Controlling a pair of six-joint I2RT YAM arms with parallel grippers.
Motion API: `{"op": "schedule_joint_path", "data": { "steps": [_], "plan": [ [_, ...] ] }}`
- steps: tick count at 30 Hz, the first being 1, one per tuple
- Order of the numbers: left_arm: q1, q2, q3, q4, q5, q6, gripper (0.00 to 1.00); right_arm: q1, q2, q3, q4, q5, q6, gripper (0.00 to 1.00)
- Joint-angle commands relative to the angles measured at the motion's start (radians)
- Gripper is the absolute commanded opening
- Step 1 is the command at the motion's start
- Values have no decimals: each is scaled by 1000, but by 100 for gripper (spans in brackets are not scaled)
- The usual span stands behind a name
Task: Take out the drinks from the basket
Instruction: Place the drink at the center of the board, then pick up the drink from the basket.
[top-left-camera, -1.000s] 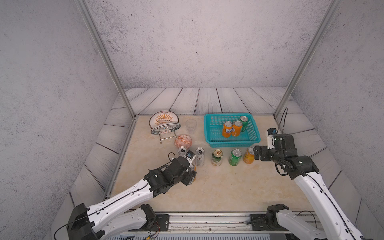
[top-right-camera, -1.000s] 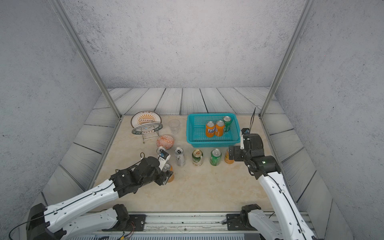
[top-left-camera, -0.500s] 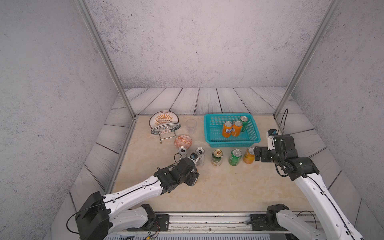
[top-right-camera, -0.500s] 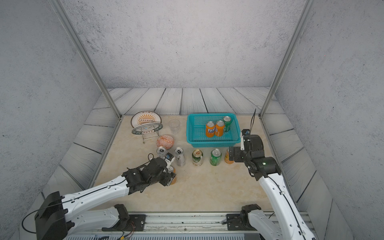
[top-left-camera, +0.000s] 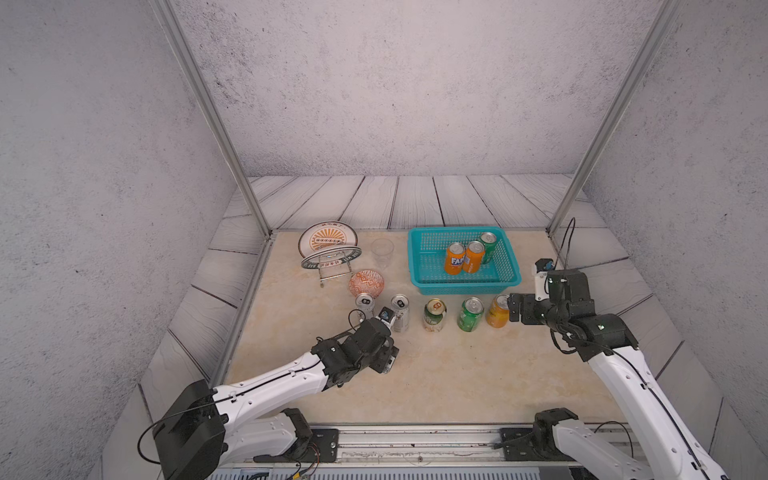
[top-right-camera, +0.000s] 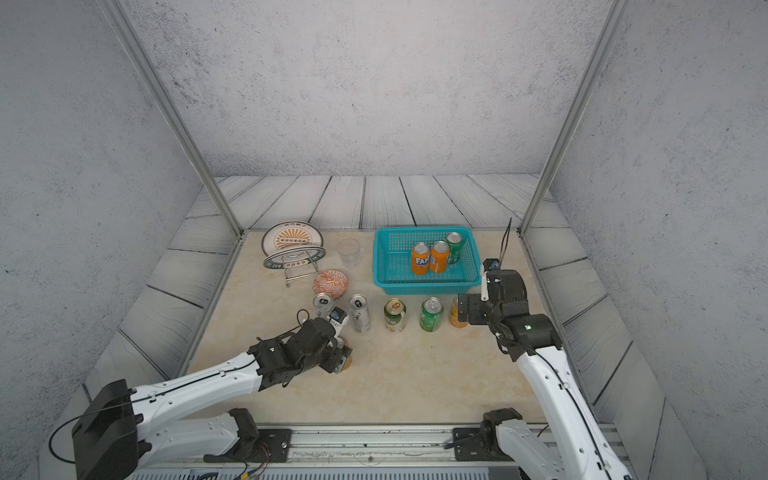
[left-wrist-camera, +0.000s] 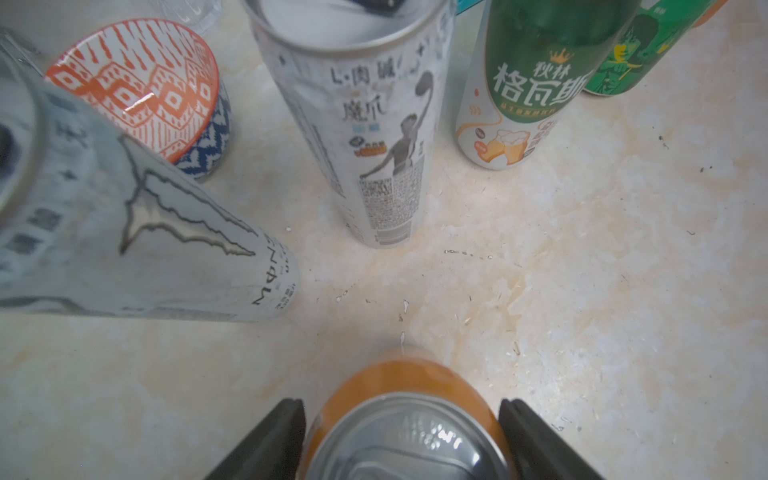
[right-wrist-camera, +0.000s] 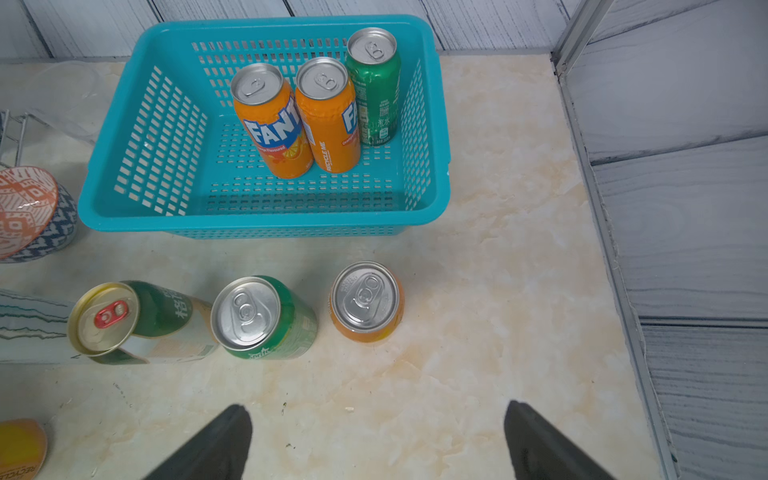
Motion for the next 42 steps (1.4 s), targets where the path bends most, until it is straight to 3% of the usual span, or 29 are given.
{"op": "schedule_joint_path", "data": {
  "steps": [1, 14, 22, 30, 37, 42],
  "plan": [
    [-4, -1, 4, 17, -23, -7, 82, -2, -20, 1, -5, 23, 8, 99],
    [-5, -113, 78, -87, -78, 37, 100, -3, -21, 33, -20, 13, -3, 100],
    [12, -131, 260, -155, -71, 193, 99, -4, -42, 75, -44, -41, 7, 99],
    [65, 68, 513, -163, 51, 291, 99, -2, -73, 110, -77, -62, 19, 99],
    [181, 320, 730, -150, 297, 333, 99, -3, -96, 101, -84, -76, 30, 99],
    [228, 534, 915, -157, 365, 403, 99, -2, -101, 93, -88, -84, 37, 99]
  ]
}}
